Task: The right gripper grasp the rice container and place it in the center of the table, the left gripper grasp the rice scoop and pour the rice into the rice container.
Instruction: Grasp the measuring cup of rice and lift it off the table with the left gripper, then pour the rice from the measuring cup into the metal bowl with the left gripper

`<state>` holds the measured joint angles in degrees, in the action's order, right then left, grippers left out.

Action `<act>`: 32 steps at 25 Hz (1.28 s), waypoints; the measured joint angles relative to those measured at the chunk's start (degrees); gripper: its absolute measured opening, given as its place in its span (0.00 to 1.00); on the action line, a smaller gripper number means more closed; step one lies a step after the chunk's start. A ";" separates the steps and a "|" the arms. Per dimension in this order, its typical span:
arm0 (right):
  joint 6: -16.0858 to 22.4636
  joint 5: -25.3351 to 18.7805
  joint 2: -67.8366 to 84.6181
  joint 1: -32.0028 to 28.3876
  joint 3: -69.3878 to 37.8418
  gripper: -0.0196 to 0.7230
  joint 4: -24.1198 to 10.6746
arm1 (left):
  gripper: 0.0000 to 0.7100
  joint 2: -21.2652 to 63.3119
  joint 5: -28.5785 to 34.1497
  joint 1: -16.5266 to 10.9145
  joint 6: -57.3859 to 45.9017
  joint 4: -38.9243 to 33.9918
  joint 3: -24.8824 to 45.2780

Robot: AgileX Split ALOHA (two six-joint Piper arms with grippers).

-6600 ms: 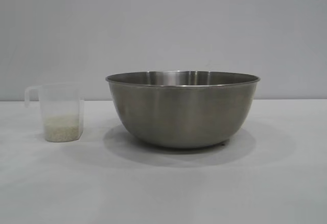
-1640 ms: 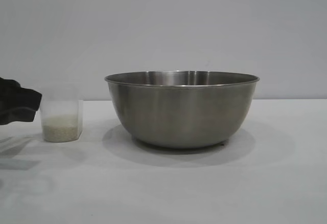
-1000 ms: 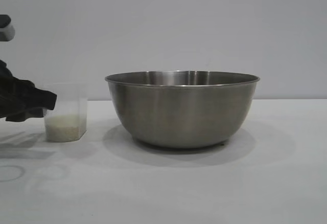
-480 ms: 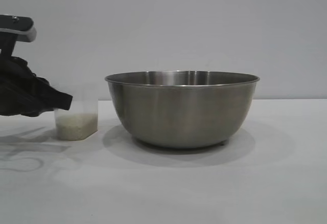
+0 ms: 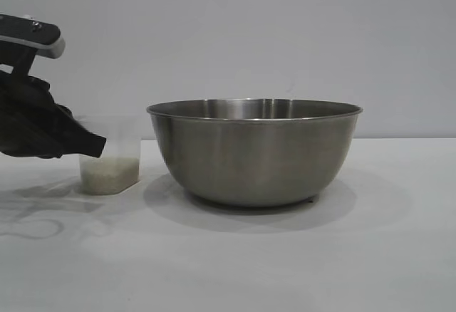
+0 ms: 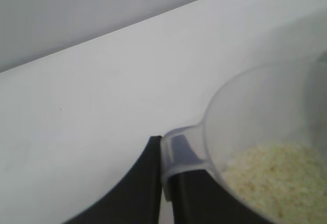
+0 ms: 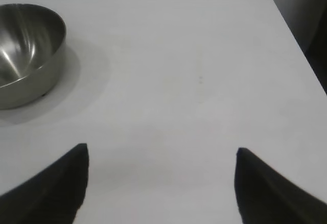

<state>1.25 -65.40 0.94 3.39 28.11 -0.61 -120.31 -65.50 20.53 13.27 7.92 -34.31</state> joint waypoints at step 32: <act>0.00 0.00 0.00 0.00 0.00 0.71 0.00 | 0.00 11.58 0.74 0.00 37.88 -37.05 -15.37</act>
<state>1.25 -65.40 0.94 3.39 28.11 -0.61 -108.73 -64.75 20.53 51.15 -29.13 -49.69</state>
